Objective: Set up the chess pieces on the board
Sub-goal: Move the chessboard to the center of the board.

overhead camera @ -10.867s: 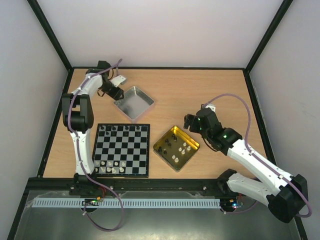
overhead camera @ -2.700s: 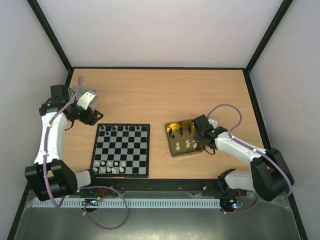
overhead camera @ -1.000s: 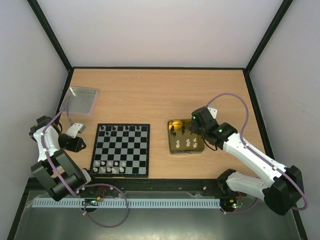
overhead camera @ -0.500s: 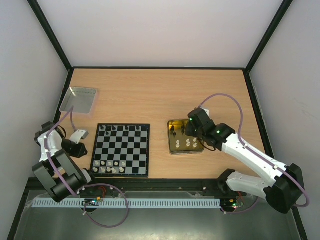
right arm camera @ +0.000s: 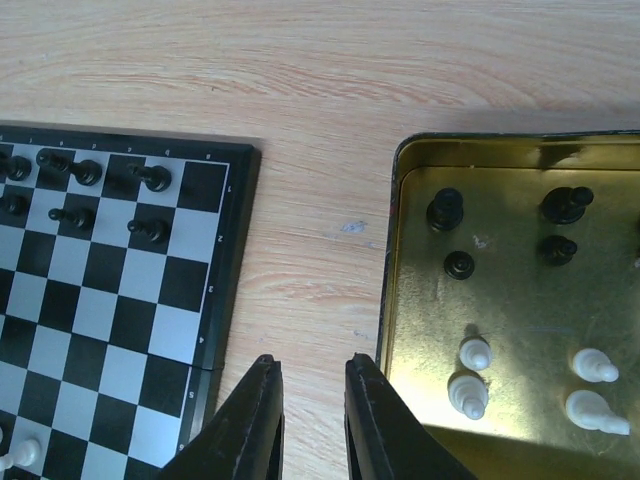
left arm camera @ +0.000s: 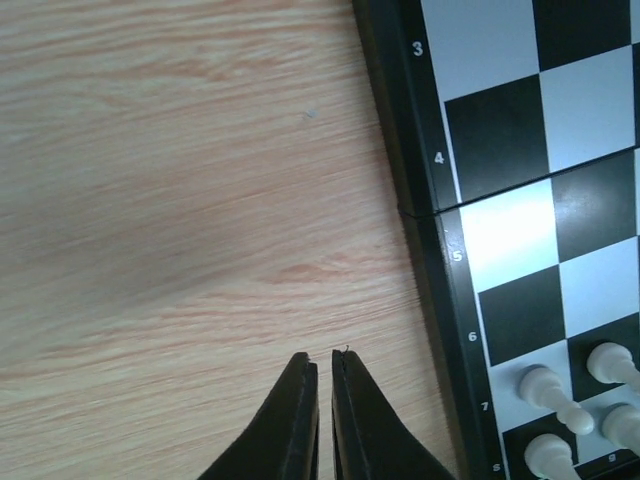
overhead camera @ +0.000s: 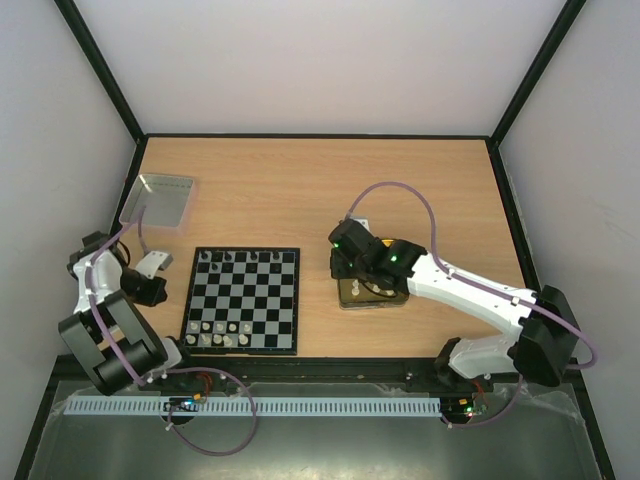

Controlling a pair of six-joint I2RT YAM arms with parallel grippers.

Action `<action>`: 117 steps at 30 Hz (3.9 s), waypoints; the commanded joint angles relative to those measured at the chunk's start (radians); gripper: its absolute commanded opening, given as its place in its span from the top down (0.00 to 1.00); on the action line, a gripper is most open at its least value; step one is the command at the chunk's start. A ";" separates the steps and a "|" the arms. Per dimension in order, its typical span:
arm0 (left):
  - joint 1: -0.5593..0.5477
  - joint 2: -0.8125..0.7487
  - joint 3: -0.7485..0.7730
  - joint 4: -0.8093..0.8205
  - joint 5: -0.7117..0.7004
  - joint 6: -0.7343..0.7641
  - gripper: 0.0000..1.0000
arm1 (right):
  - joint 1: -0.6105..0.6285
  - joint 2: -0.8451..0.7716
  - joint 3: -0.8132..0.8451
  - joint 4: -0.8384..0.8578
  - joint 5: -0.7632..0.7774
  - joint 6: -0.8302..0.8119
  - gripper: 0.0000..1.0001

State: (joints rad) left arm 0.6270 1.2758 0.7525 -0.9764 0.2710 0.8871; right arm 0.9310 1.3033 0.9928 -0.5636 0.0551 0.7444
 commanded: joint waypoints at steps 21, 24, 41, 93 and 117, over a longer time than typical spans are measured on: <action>-0.134 0.159 0.056 0.039 -0.181 -0.111 0.98 | 0.009 -0.055 -0.015 0.002 0.006 0.025 0.84; -0.152 0.164 0.055 0.043 -0.184 -0.125 0.98 | 0.009 -0.052 -0.013 0.005 0.000 0.026 0.84; -0.244 0.176 -0.001 0.085 -0.180 -0.188 0.98 | 0.009 -0.059 -0.030 0.022 -0.003 0.034 0.84; -0.347 0.249 0.016 0.131 -0.109 -0.271 0.98 | 0.009 -0.073 -0.064 0.033 -0.001 0.032 0.84; -0.446 0.278 0.026 0.145 -0.027 -0.294 0.98 | 0.067 0.087 -0.073 0.059 -0.064 0.016 0.88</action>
State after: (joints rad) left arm 0.1894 1.5345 0.7731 -0.8280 0.2176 0.5983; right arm 0.9703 1.3514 0.9352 -0.5175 0.0025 0.7673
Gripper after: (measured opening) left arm 0.024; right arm 0.123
